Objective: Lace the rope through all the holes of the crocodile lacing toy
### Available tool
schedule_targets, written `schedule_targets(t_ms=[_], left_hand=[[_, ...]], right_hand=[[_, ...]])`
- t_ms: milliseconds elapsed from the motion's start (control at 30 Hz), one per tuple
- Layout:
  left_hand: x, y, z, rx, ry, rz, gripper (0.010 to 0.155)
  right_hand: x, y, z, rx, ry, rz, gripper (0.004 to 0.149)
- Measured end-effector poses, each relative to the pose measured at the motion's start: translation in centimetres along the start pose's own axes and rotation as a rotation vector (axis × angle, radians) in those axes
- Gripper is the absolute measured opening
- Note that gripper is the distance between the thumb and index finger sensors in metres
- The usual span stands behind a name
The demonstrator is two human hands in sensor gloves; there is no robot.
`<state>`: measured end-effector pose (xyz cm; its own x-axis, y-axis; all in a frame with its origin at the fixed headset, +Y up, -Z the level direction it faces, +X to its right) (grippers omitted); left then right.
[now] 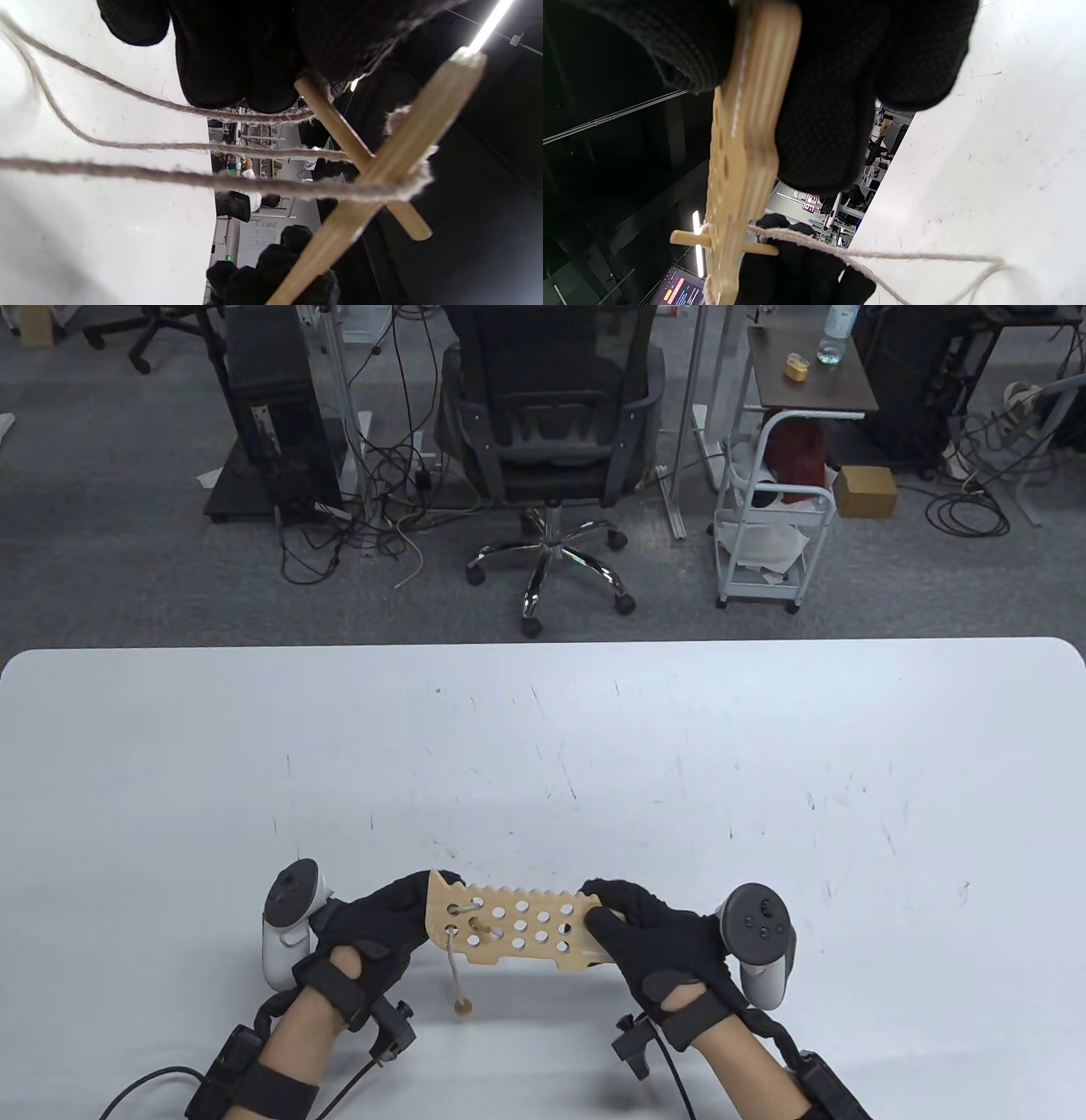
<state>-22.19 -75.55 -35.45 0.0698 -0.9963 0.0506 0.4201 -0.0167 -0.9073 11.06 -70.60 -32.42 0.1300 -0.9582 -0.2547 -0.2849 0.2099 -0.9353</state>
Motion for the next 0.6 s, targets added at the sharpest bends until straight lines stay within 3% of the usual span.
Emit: schedule_targets(t_ms=[600], left_hand=[[0.0,-0.2,1.1,0.094,-0.184,0.021,0.062]], right_hand=[[-0.1,0.0,0.1,0.018,-0.031,0.004,0.047]])
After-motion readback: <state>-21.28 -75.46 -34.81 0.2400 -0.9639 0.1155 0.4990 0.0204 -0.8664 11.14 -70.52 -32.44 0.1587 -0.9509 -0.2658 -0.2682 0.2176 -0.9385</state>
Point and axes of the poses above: the tracker on the back of each hand, its own x axis roughly to the little-finger side, its own y axis roughly from the wrist to the fingertips, z = x × y, the point moved 3 cm from there along y, roughly from the wrist to the fingertips, and after that the axes turned 3 degrees about -x, right-handed, at the moved point
